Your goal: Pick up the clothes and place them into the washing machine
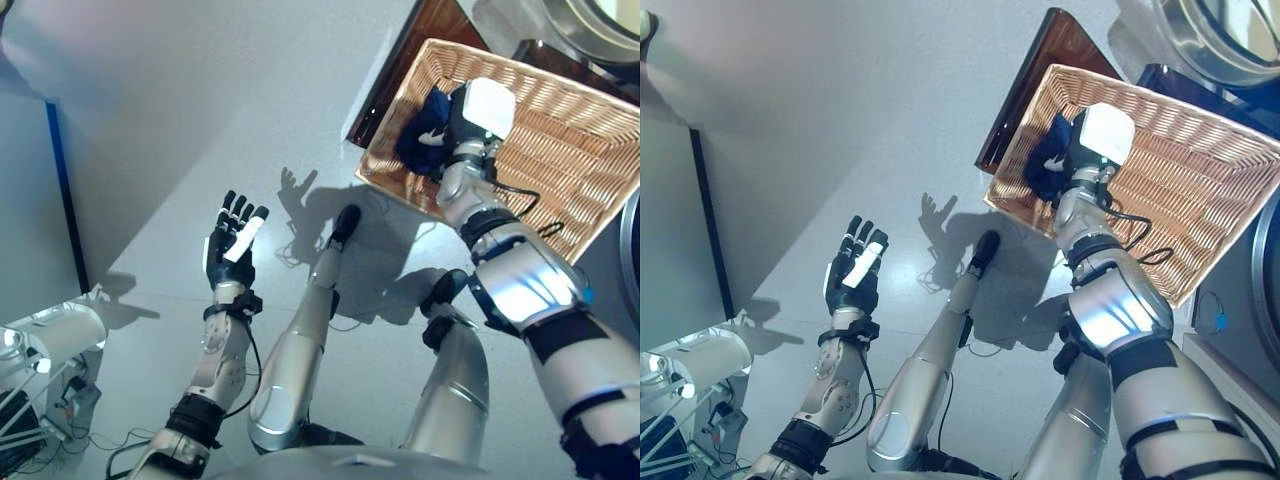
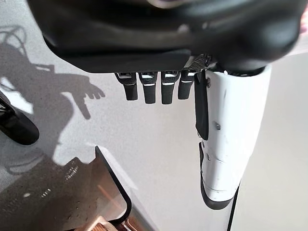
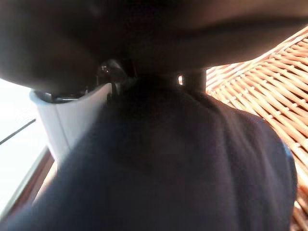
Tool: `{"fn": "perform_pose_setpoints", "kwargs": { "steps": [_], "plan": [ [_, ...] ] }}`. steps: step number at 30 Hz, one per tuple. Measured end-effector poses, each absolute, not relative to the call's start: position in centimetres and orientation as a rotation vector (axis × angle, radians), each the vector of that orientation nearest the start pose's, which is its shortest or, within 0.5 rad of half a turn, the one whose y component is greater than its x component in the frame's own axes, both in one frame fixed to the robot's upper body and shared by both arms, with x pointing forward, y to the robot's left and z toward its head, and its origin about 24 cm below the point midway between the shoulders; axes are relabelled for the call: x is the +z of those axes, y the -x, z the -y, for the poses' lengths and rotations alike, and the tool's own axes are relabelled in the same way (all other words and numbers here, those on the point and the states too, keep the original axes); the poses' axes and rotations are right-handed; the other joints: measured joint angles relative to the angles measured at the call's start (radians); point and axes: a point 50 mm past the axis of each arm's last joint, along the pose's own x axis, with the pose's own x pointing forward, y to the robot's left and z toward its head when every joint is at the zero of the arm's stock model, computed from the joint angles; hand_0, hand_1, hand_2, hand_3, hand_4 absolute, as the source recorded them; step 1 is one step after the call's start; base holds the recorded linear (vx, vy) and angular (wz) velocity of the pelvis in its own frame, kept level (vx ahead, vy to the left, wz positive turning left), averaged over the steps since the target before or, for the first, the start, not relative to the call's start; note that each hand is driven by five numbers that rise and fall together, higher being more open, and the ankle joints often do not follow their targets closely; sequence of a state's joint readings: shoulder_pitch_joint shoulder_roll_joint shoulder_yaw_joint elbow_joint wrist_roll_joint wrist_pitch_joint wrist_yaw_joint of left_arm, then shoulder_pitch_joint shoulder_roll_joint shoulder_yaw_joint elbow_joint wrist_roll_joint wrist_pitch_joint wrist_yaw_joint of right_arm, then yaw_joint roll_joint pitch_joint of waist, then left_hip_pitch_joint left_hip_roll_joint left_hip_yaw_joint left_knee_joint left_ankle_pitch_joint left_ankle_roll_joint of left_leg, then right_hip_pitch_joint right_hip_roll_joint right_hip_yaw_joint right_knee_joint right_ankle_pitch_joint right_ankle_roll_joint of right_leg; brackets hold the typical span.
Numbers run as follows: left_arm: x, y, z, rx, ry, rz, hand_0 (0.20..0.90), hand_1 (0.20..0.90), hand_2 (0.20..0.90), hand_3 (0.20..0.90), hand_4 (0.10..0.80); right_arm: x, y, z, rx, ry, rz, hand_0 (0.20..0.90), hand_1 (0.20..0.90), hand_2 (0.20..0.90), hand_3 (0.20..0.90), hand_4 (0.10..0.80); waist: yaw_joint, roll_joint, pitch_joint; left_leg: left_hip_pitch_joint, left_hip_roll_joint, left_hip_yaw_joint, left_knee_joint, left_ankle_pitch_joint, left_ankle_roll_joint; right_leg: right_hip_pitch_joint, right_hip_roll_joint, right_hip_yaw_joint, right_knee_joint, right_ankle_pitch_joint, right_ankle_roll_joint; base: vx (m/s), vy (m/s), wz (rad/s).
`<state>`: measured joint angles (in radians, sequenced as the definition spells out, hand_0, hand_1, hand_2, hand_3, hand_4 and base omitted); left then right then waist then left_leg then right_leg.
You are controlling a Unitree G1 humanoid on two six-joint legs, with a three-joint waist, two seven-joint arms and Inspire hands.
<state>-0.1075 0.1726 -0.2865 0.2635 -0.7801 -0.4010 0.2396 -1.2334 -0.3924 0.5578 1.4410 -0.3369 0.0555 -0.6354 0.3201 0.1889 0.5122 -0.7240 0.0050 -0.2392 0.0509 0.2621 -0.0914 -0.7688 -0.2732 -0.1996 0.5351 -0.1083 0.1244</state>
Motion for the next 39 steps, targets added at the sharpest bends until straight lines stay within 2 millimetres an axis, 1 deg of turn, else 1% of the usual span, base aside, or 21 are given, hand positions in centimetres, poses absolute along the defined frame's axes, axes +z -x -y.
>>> {"fn": "perform_pose_setpoints", "kwargs": {
  "steps": [2, 6, 9, 10, 11, 12, 13, 14, 15, 17, 19, 21, 23, 25, 26, 28, 29, 33, 35, 38, 39],
  "plan": [
    [2.5, -26.5, -14.8, 0.153, 0.583, 0.046, 0.900, 0.900, 0.900, 0.900, 0.800, 17.5, -41.3, 21.8, -0.559, 1.251, 0.081, 0.200, 0.200, 0.200, 0.200, 0.300, -0.002, 0.000, 0.000, 0.006, 0.000, 0.000, 0.004, 0.000, 0.000, 0.009, 0.001, -0.001, 0.000, 0.001, 0.001, 0.000, 0.000, 0.00],
    [2.5, -26.5, -14.8, 0.153, 0.581, 0.046, 0.900, 0.900, 0.900, 0.900, 0.800, 15.6, -40.6, 23.1, -0.559, 1.263, 0.019, 0.200, 0.200, 0.200, 0.200, 0.300, -0.004, -0.002, 0.001, 0.060, 0.001, 0.007, 0.008, -0.003, 0.003, 0.069, 0.003, 0.001, -0.013, 0.004, 0.003, 0.007, -0.005, -0.03],
    [2.4, -26.5, -14.9, 0.156, 0.578, 0.040, 0.900, 0.900, 0.900, 0.900, 0.800, 14.6, -40.3, 23.6, -0.553, 1.269, -0.012, 0.200, 0.200, 0.200, 0.200, 0.300, -0.014, -0.002, 0.002, 0.104, 0.005, 0.016, 0.005, -0.011, 0.005, 0.113, 0.009, 0.012, -0.034, 0.012, 0.003, 0.024, 0.008, -0.13],
    [2.3, -26.5, -14.9, 0.158, 0.577, 0.038, 0.900, 0.900, 0.900, 0.900, 0.800, 14.5, -40.2, 23.6, -0.552, 1.267, -0.011, 0.200, 0.200, 0.200, 0.200, 0.300, -0.021, -0.004, 0.002, 0.110, 0.007, 0.020, 0.007, -0.012, 0.006, 0.119, 0.012, 0.015, -0.040, 0.017, 0.001, 0.041, 0.009, -0.20],
    [2.1, -26.5, -15.0, 0.167, 0.574, 0.029, 0.900, 0.900, 0.900, 0.900, 0.800, 14.3, -40.3, 23.3, -0.542, 1.254, -0.006, 0.200, 0.200, 0.200, 0.200, 0.300, -0.026, -0.004, 0.003, 0.118, 0.012, 0.026, 0.008, -0.014, 0.009, 0.135, 0.020, 0.018, -0.059, 0.027, 0.007, 0.038, -0.006, -0.25],
    [1.9, -26.5, -15.0, 0.167, 0.572, 0.020, 0.900, 0.900, 0.900, 0.900, 0.800, 14.3, -40.3, 23.1, -0.538, 1.254, -0.005, 0.200, 0.200, 0.200, 0.200, 0.300, -0.040, -0.007, 0.004, 0.130, 0.017, 0.030, 0.008, -0.016, 0.011, 0.149, 0.028, 0.023, -0.080, 0.037, 0.007, 0.038, -0.006, -0.26],
    [1.7, -26.5, -15.0, 0.171, 0.568, 0.011, 0.900, 0.900, 0.900, 0.900, 0.800, 14.0, -40.2, 23.0, -0.532, 1.252, -0.006, 0.200, 0.200, 0.200, 0.200, 0.300, -0.039, -0.008, 0.005, 0.140, 0.021, 0.035, 0.005, -0.017, 0.012, 0.163, 0.033, 0.025, -0.094, 0.046, 0.009, 0.042, -0.027, -0.31],
    [1.3, -26.5, -15.0, 0.177, 0.561, -0.006, 0.900, 0.900, 0.900, 0.900, 0.800, 13.5, -40.1, 23.0, -0.522, 1.251, -0.013, 0.200, 0.200, 0.200, 0.200, 0.300, -0.038, -0.010, 0.007, 0.157, 0.029, 0.048, 0.001, -0.017, 0.013, 0.186, 0.042, 0.029, -0.123, 0.063, 0.009, 0.047, -0.025, -0.30],
    [1.1, -26.4, -15.1, 0.182, 0.557, -0.014, 0.900, 0.900, 0.900, 0.900, 0.800, 13.1, -40.0, 23.0, -0.516, 1.254, -0.021, 0.200, 0.200, 0.200, 0.200, 0.300, -0.053, -0.013, 0.008, 0.174, 0.034, 0.052, -0.004, -0.021, 0.017, 0.208, 0.048, 0.030, -0.147, 0.073, 0.011, 0.047, -0.025, -0.24],
    [0.5, -26.4, -15.3, 0.196, 0.548, -0.035, 0.900, 0.900, 0.900, 0.900, 0.800, 12.1, -39.7, 23.0, -0.503, 1.250, -0.040, 0.200, 0.200, 0.200, 0.200, 0.300, -0.060, -0.015, 0.008, 0.201, 0.036, 0.054, -0.011, -0.021, 0.017, 0.244, 0.054, 0.031, -0.178, 0.086, 0.015, 0.063, -0.006, -0.11],
    [0.3, -26.4, -15.3, 0.201, 0.544, -0.044, 0.900, 0.900, 0.900, 0.900, 0.800, 11.4, -39.4, 23.2, -0.501, 1.231, -0.061, 0.200, 0.200, 0.200, 0.200, 0.300, -0.071, -0.022, 0.013, 0.231, 0.040, 0.067, -0.023, -0.020, 0.016, 0.278, 0.061, 0.037, -0.208, 0.102, 0.017, 0.095, -0.008, -0.12],
    [-0.3, -26.4, -15.6, 0.217, 0.530, -0.067, 0.900, 0.900, 0.900, 0.900, 0.800, 10.2, -39.0, 22.9, -0.476, 1.214, -0.074, 0.200, 0.200, 0.200, 0.200, 0.300, -0.085, -0.030, 0.015, 0.268, 0.047, 0.073, -0.028, -0.027, 0.023, 0.335, 0.074, 0.037, -0.258, 0.119, 0.020, 0.074, -0.004, -0.11],
    [-0.6, -26.3, -15.8, 0.233, 0.525, -0.079, 0.900, 0.900, 0.900, 0.900, 0.800, 9.0, -38.6, 22.5, -0.446, 1.202, -0.081, 0.200, 0.200, 0.200, 0.200, 0.300, -0.101, -0.050, 0.014, 0.312, 0.053, 0.084, -0.042, -0.035, 0.025, 0.390, 0.082, 0.042, -0.313, 0.142, 0.019, 0.075, -0.009, -0.15],
    [-0.7, -26.3, -16.0, 0.241, 0.523, -0.082, 0.900, 0.900, 0.900, 0.900, 0.800, 8.7, -38.6, 22.0, -0.431, 1.197, -0.073, 0.200, 0.200, 0.200, 0.200, 0.300, -0.111, -0.059, 0.010, 0.321, 0.055, 0.092, -0.044, -0.038, 0.027, 0.408, 0.088, 0.044, -0.332, 0.151, 0.020, 0.056, -0.015, -0.11],
    [-0.7, -26.3, -16.0, 0.246, 0.524, -0.082, 0.900, 0.900, 0.900, 0.900, 0.800, 8.6, -38.6, 21.5, -0.419, 1.190, -0.067, 0.200, 0.200, 0.200, 0.200, 0.300, -0.122, -0.075, 0.006, 0.329, 0.057, 0.103, -0.053, -0.039, 0.027, 0.416, 0.091, 0.050, -0.356, 0.165, 0.019, 0.086, -0.024, -0.17],
    [-0.8, -26.4, -16.0, 0.248, 0.522, -0.086, 0.900, 0.900, 0.900, 0.900, 0.800, 8.1, -38.4, 21.4, -0.405, 1.197, -0.070, 0.200, 0.200, 0.200, 0.200, 0.300, -0.128, -0.084, 0.005, 0.345, 0.059, 0.108, -0.058, -0.040, 0.030, 0.449, 0.096, 0.051, -0.398, 0.189, 0.024, 0.067, -0.008, -0.11],
    [-0.8, -26.4, -16.2, 0.256, 0.523, -0.085, 0.900, 0.900, 0.900, 0.900, 0.800, 7.8, -38.3, 21.2, -0.395, 1.204, -0.068, 0.200, 0.200, 0.200, 0.200, 0.300, -0.143, -0.095, 0.001, 0.353, 0.060, 0.112, -0.062, -0.044, 0.032, 0.460, 0.098, 0.052, -0.412, 0.193, 0.024, 0.048, 0.003, -0.02],
    [-1.1, -26.4, -16.8, 0.281, 0.514, -0.095, 0.900, 0.900, 0.900, 0.900, 0.800, 7.7, -38.3, 20.9, -0.379, 1.231, -0.053, 0.200, 0.200, 0.200, 0.200, 0.300, -0.149, -0.118, -0.009, 0.359, 0.065, 0.129, -0.062, -0.049, 0.033, 0.469, 0.104, 0.066, -0.442, 0.211, 0.025, 0.030, 0.005, -0.14],
    [-1.2, -26.3, -16.8, 0.282, 0.514, -0.098, 0.900, 0.900, 0.900, 0.900, 0.800, 7.6, -38.2, 21.0, -0.394, 1.208, -0.064, 0.200, 0.200, 0.200, 0.200, 0.300, -0.150, -0.120, -0.009, 0.366, 0.067, 0.133, -0.063, -0.050, 0.034, 0.478, 0.106, 0.070, -0.452, 0.216, 0.025, 0.019, 0.000, -0.07],
    [-1.3, -26.3, -16.8, 0.294, 0.518, -0.101, 0.900, 0.900, 0.900, 0.900, 0.800, 6.8, -37.6, 21.5, -0.450, 1.089, -0.085, 0.200, 0.200, 0.200, 0.200, 0.300, -0.160, -0.127, -0.014, 0.372, 0.069, 0.137, -0.064, -0.053, 0.034, 0.483, 0.108, 0.074, -0.458, 0.217, 0.024, 0.017, 0.000, -0.05],
    [-1.4, -26.2, -16.9, 0.301, 0.524, -0.106, 0.900, 0.900, 0.900, 0.900, 0.800, 6.5, -37.4, 21.7, -0.466, 1.073, -0.095, 0.200, 0.200, 0.200, 0.200, 0.300, -0.166, -0.130, -0.015, 0.371, 0.069, 0.139, -0.064, -0.053, 0.034, 0.483, 0.108, 0.075, -0.461, 0.217, 0.021, 0.008, -0.014, -0.04]
  ]
}}
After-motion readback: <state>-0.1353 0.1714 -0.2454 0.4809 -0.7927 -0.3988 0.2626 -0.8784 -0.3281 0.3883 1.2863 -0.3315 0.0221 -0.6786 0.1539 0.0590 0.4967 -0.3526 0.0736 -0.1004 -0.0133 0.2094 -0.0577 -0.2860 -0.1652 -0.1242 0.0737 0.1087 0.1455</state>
